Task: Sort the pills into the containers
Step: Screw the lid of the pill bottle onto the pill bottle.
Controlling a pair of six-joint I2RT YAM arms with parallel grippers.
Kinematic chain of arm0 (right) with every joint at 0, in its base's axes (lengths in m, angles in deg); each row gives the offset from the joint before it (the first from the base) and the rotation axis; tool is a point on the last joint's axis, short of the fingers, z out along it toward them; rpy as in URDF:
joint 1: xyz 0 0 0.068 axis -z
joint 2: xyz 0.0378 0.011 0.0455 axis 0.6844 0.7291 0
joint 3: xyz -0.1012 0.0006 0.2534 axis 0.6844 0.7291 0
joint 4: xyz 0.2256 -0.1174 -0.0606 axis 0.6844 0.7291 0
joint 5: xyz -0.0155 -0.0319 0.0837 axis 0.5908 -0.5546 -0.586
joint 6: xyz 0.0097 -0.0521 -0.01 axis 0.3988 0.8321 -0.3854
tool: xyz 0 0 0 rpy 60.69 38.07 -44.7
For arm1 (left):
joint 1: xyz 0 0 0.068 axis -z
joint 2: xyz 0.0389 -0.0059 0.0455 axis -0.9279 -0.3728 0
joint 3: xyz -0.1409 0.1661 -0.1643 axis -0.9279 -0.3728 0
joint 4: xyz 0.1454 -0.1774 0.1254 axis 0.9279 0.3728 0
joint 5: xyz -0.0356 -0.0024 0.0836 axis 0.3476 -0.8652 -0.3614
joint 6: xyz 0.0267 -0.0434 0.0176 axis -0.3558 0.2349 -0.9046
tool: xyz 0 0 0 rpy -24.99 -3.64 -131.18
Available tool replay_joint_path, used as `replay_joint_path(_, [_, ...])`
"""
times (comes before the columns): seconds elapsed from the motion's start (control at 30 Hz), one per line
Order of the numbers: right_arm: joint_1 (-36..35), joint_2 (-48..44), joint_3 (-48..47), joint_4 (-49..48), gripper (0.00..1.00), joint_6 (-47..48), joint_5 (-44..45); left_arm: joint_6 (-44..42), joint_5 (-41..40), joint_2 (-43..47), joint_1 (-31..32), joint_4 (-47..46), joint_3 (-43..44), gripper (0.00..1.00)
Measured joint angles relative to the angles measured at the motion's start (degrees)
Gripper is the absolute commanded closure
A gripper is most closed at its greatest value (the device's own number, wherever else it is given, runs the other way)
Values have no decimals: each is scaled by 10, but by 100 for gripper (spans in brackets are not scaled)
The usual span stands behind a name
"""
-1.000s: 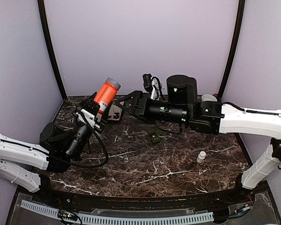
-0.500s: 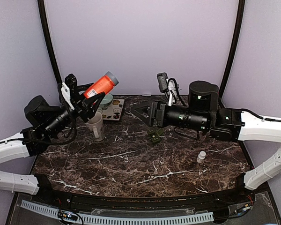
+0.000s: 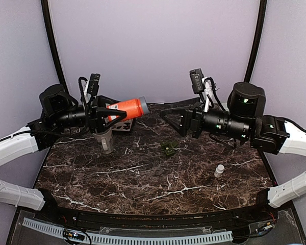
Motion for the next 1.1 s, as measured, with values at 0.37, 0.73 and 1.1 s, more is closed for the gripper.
replay_joint_path(0.37, [0,-25,-1,57,27,45,-69,181,219,-96,-52,-87,19,100])
replay_joint_path(0.73, [0,7,-44,105,25,72,-99,300,323,-139,-52,-182,29,100])
replay_joint_path(1.1, [0,53,-87,136,24,94,-111,343,359,-151,-52,-210,29,100])
